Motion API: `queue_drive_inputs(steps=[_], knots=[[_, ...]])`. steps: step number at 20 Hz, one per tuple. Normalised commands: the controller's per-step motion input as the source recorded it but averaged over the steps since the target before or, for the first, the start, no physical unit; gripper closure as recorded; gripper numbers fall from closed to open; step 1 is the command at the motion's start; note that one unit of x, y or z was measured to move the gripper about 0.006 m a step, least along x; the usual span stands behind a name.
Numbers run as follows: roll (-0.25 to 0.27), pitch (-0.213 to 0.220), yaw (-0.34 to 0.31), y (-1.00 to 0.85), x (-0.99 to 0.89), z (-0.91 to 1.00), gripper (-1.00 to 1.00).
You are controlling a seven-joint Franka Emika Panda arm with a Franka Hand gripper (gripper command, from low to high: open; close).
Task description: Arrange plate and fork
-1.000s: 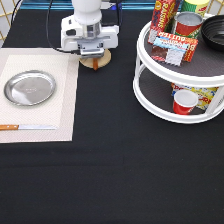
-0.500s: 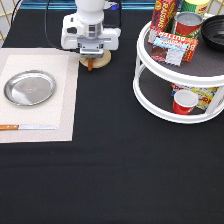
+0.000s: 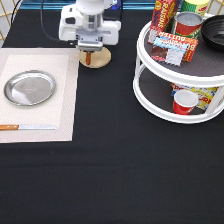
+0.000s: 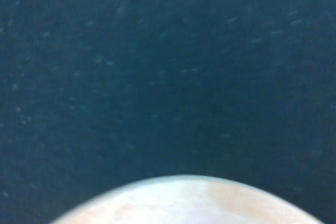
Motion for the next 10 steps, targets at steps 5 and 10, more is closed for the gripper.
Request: queue_drive_inputs(steps=[5, 10], knots=[[0.208, 0.0, -0.044, -0.57, 0.11, 0.35, 1.0], [0.063, 0.045, -0.143, -0.32, 0.33, 0.28, 1.0]])
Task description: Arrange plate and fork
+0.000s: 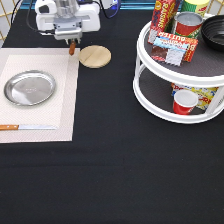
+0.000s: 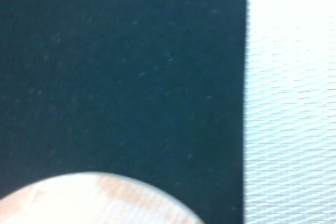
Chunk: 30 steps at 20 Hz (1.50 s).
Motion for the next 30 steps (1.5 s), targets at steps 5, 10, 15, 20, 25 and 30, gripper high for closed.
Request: queue_drive_inputs(steps=[5, 10, 15, 20, 25, 30], knots=[[0.0, 0.054, -0.304, -0.03, 0.21, 0.09, 1.0], [0.002, 0.046, -0.375, 0.0, 0.0, 0.0, 1.0], [0.0, 0.03, -0.375, 0.0, 0.0, 0.0, 1.0], [0.0, 0.03, -0.375, 0.0, 0.0, 0.0, 1.0], [-0.001, 0.018, -0.363, 0.0, 0.01, 0.01, 1.0], [-0.011, 0.0, -0.304, -0.1, 0.1, 0.01, 1.0]])
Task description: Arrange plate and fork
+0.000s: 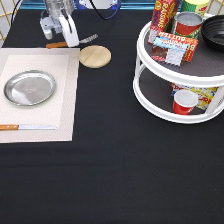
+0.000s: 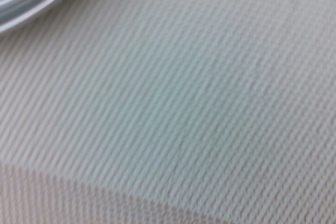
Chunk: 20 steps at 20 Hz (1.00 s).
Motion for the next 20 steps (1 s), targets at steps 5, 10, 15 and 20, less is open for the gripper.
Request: queue_drive_inputs(steps=[5, 10, 15, 20], knots=[[-0.024, 0.024, -0.167, -0.47, 0.09, 0.02, 1.0], [-0.021, 0.013, -0.023, -0.84, 0.09, 0.0, 1.0], [-0.006, 0.007, 0.0, -0.95, 0.19, 0.0, 1.0], [0.0, 0.013, 0.029, -0.91, 0.37, 0.0, 1.0]])
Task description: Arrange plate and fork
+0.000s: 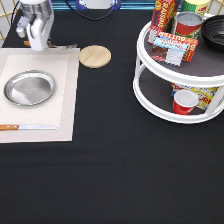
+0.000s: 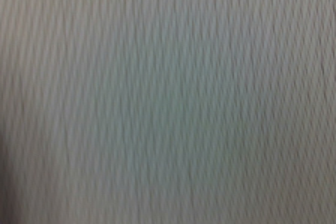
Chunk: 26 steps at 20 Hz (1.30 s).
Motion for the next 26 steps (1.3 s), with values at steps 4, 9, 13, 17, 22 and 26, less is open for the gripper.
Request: queue_drive_inputs(steps=[4, 9, 13, 17, 22, 26], knots=[[0.008, 0.051, 0.065, -0.81, 0.43, -0.05, 1.0], [0.0, 0.066, 0.116, -0.22, 0.09, -0.25, 1.0], [0.0, 0.062, 0.14, 0.01, -0.08, -0.12, 1.0], [0.0, 0.071, 0.114, 0.0, 0.0, 0.05, 1.0], [0.0, 0.062, 0.078, -0.03, 0.14, 0.33, -1.0], [-0.009, 0.078, 0.047, 0.06, 0.08, 0.46, -1.0]])
